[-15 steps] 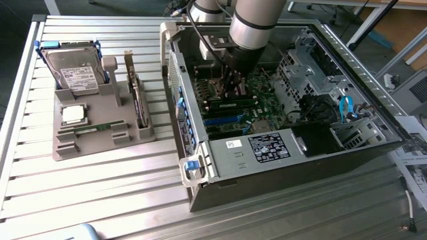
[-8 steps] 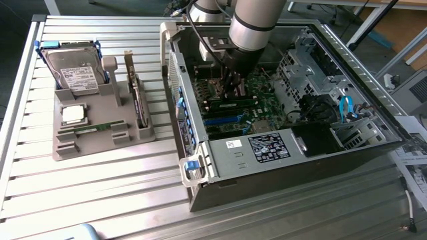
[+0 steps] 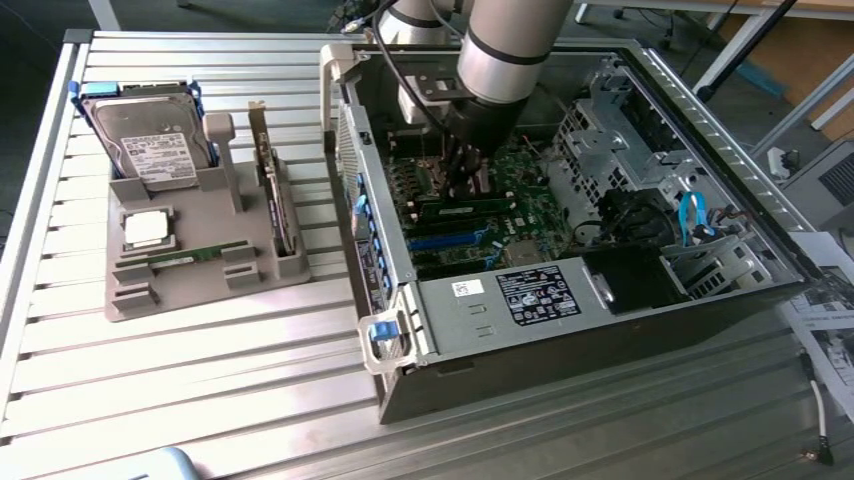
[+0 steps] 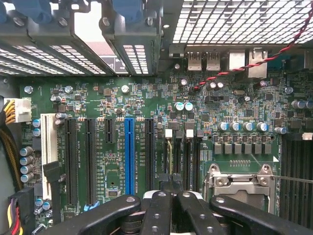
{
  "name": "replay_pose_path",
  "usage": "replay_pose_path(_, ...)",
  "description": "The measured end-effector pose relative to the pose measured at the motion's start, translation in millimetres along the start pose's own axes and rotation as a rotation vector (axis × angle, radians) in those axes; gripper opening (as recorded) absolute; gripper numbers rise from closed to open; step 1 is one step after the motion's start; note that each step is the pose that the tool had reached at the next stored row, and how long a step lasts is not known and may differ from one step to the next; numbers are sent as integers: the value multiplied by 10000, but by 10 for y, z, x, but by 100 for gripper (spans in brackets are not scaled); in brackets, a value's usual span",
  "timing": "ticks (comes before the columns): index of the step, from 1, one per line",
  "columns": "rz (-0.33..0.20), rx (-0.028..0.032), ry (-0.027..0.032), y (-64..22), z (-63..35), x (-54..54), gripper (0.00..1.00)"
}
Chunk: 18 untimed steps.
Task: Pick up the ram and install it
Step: 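Press down the ram until it locks into place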
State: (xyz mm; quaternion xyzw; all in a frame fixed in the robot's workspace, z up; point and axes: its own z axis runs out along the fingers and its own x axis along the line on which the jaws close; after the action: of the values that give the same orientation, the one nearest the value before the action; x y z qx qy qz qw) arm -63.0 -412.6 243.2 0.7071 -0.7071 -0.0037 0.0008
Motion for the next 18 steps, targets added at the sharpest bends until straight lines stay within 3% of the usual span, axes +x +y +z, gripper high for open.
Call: replay_pose_path(18, 0, -1, 1, 0, 39, 2, 11)
